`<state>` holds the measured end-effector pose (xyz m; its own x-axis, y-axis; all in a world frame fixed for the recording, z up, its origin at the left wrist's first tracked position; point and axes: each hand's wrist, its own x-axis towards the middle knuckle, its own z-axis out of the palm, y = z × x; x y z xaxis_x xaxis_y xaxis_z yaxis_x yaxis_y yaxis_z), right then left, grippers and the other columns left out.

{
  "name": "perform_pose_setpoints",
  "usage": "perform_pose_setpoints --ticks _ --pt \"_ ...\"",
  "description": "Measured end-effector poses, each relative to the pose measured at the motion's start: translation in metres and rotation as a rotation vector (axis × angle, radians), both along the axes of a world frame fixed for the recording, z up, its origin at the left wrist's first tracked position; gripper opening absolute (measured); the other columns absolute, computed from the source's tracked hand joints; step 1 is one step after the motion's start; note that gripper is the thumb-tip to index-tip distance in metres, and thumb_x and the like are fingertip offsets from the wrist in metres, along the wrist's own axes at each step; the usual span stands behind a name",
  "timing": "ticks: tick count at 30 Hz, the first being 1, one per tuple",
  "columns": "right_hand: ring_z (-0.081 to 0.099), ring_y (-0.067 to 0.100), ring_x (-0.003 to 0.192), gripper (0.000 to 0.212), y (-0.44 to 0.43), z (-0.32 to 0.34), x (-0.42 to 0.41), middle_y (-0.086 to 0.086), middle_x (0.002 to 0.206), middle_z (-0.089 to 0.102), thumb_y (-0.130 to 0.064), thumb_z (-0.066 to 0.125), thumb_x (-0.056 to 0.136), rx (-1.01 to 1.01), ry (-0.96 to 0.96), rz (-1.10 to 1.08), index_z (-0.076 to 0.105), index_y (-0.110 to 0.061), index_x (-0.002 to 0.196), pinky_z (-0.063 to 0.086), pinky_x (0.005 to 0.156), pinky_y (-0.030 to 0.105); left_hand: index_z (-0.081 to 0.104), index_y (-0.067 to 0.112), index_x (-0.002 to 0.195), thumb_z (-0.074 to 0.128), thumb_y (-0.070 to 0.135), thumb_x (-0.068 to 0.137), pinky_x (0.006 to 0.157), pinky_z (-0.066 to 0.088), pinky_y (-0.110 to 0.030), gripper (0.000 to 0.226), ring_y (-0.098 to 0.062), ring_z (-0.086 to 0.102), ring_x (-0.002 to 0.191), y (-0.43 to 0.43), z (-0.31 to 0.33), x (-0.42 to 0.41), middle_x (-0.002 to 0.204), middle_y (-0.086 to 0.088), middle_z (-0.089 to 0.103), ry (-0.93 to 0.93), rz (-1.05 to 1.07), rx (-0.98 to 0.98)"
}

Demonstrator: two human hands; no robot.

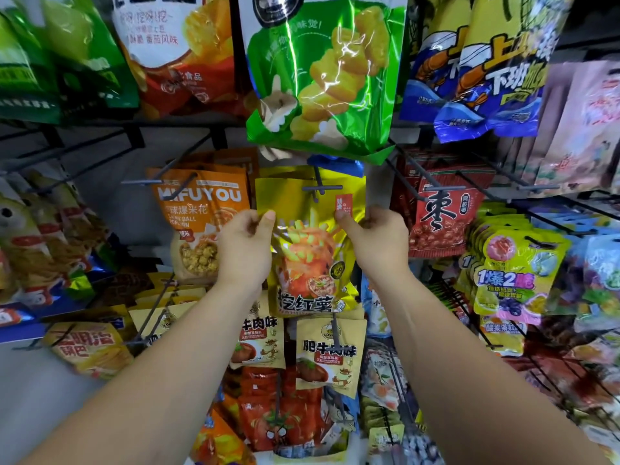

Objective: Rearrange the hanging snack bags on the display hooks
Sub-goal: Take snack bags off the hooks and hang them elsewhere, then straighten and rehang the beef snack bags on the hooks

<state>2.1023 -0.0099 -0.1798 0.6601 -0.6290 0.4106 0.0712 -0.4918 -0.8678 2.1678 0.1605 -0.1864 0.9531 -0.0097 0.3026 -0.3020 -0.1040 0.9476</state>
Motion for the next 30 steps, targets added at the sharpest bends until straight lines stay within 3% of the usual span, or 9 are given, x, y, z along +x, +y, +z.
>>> perform_pose_setpoints --ticks 3,9,13,18,21,26,28,30 --pt "0.034 0.017 0.049 0.061 -0.005 0.005 0.008 -0.002 0.052 0.036 -0.044 0.077 0.09 -0.08 0.063 -0.064 0.033 -0.017 0.056 0.023 0.05 0.034 0.064 0.025 0.077 0.069 0.028 0.099 0.066 0.044 -0.031 0.023 -0.014 0.056 0.071 0.004 -0.006 0.013 0.075 0.0 0.064 -0.063 0.079 0.087" --pt "0.038 0.012 0.05 0.06 -0.012 0.011 0.021 -0.001 0.054 0.041 -0.047 0.075 0.091 -0.173 0.114 -0.134 0.036 -0.017 0.056 0.023 0.047 0.029 0.066 0.019 0.077 0.069 0.031 0.099 0.061 0.039 -0.028 0.025 -0.014 0.052 0.062 0.0 0.0 0.028 0.068 0.006 0.059 -0.073 0.132 0.18" --pt "0.046 0.017 0.056 0.048 -0.012 0.002 0.02 -0.002 0.061 0.051 -0.051 0.075 0.09 -0.166 0.131 -0.125 0.053 -0.012 0.07 0.027 0.051 0.032 0.067 0.015 0.081 0.071 0.031 0.097 0.059 0.04 -0.029 0.023 -0.012 0.053 0.063 0.002 -0.002 0.025 0.069 0.007 0.059 -0.079 0.151 0.197" --pt "0.061 0.004 0.076 0.028 -0.011 -0.026 -0.007 -0.017 0.081 0.063 -0.041 0.078 0.09 0.015 0.064 -0.067 0.066 -0.017 0.097 0.043 0.064 0.024 0.067 0.015 0.094 0.075 0.027 0.095 0.07 0.05 -0.028 0.014 -0.007 0.059 0.074 0.021 -0.026 -0.003 0.082 0.005 0.065 -0.05 0.163 0.177" --pt "0.064 -0.002 0.081 0.021 -0.013 -0.051 -0.032 -0.013 0.088 0.068 -0.036 0.079 0.09 0.084 0.075 -0.039 0.068 -0.019 0.097 0.048 0.069 0.019 0.065 0.019 0.092 0.074 0.026 0.095 0.068 0.048 -0.017 0.011 -0.002 0.06 0.073 0.04 -0.048 -0.035 0.084 0.004 0.066 -0.024 0.132 0.199" --pt "0.065 0.002 0.083 0.014 -0.012 -0.108 -0.07 -0.012 0.089 0.069 -0.035 0.071 0.097 0.209 0.16 -0.088 0.065 -0.027 0.088 0.05 0.072 0.023 0.066 0.02 0.078 0.07 0.029 0.097 0.072 0.054 -0.045 0.021 -0.02 0.066 0.074 0.058 -0.108 -0.08 0.072 -0.002 0.067 0.074 -0.016 0.32" --pt "0.065 0.005 0.085 0.013 -0.012 -0.133 -0.074 -0.01 0.089 0.069 -0.033 0.069 0.099 0.239 0.222 -0.095 0.068 -0.022 0.092 0.05 0.075 0.03 0.066 0.022 0.074 0.07 0.027 0.097 0.073 0.054 -0.049 0.024 -0.018 0.065 0.071 0.056 -0.135 -0.08 0.07 0.0 0.065 0.129 -0.048 0.348" --pt "0.068 0.013 0.098 0.02 -0.013 -0.153 -0.072 -0.008 0.102 0.071 -0.035 0.067 0.099 0.248 0.34 -0.042 0.069 -0.017 0.109 0.054 0.085 0.037 0.068 0.024 0.078 0.07 0.027 0.097 0.078 0.055 -0.046 0.019 -0.008 0.065 0.075 0.048 -0.156 -0.073 0.075 0.007 0.068 0.197 -0.09 0.384"
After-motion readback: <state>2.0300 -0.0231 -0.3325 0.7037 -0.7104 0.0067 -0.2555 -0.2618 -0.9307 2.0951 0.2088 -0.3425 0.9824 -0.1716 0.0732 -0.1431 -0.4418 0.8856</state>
